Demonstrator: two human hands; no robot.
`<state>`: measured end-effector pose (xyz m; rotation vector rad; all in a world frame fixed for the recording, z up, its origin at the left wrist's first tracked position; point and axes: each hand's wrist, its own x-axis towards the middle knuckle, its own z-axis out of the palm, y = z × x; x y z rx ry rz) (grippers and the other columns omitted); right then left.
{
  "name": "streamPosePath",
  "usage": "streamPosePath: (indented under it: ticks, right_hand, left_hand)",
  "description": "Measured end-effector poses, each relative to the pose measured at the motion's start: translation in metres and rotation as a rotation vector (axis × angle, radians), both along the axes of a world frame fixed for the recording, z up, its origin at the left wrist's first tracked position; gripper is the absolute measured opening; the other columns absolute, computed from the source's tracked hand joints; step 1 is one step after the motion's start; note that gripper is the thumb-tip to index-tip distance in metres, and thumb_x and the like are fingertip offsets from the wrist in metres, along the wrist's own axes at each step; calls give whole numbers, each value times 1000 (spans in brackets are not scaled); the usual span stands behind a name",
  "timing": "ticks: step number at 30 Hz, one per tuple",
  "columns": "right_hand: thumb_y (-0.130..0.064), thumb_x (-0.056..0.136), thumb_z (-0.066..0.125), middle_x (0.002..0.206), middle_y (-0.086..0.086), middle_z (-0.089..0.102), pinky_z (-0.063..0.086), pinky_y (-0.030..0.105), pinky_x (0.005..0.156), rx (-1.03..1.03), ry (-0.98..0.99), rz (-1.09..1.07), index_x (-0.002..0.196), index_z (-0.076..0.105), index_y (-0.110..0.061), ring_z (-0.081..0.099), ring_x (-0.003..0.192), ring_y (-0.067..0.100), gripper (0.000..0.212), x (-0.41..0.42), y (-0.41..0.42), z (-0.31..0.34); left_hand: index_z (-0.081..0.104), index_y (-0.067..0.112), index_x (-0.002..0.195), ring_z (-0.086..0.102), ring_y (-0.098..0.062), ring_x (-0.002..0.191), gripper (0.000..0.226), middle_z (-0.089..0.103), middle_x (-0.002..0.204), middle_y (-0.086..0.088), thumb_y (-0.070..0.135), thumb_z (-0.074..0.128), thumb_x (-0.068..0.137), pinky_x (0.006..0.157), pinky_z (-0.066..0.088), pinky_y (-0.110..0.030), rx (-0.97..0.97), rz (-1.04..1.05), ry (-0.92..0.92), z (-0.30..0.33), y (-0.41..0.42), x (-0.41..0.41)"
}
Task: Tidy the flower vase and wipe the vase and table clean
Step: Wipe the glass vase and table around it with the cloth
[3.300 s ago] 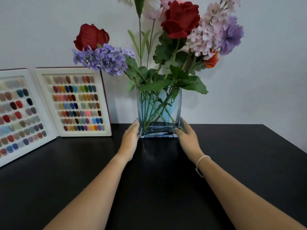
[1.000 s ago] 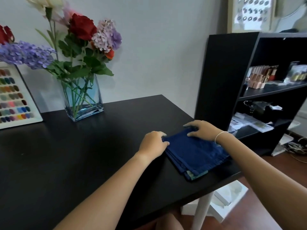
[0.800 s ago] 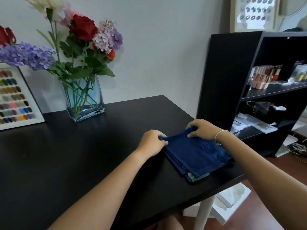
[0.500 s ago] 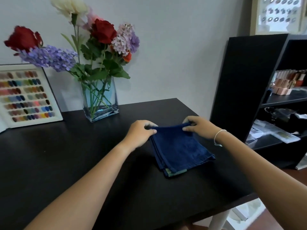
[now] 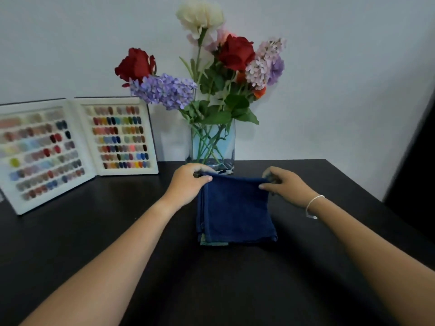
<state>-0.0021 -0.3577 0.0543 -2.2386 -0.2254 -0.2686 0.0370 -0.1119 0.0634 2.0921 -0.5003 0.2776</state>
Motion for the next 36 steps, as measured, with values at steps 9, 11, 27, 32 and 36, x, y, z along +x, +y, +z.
streamPosePath:
  ticks: [9,11,27,32,36]
  right_hand:
    - [-11,81,65,74,-5,59,50,23,51,419,-155,-245,74,58,-27,55,68,15,19,92,39,-12]
    - [-12,81,64,76,-8,60,54,33,63,443,-203,-310,72,58,-30,56,71,15,21,110,48,-14]
    - [-16,84,61,91,-10,51,42,4,65,657,-613,-489,92,51,-28,50,79,-13,18,174,101,-21]
    - [-32,87,56,134,-7,40,26,12,103,468,-542,-378,124,48,-18,34,123,2,40,163,125,-46]
    - [-55,81,50,151,-13,15,15,49,113,354,-493,-371,138,26,-31,9,138,8,67,161,134,-51]
  left_hand:
    - [67,21,92,51,2,85,16,59,99,4,10,63,81,70,32,4,-136,104,-120,-16,15,69]
    - [66,21,91,52,-1,85,16,60,97,3,9,63,81,72,34,2,-151,113,-183,-18,14,82]
    - [52,29,109,53,3,92,25,54,114,-2,23,57,86,76,42,-8,-549,112,-219,-49,6,123]
    - [52,36,114,45,-8,125,27,52,132,2,36,39,91,109,33,-38,-654,16,-120,-53,10,128]
    - [43,40,126,34,-10,134,34,40,145,5,40,34,93,114,24,-45,-685,-57,-36,-57,11,133]
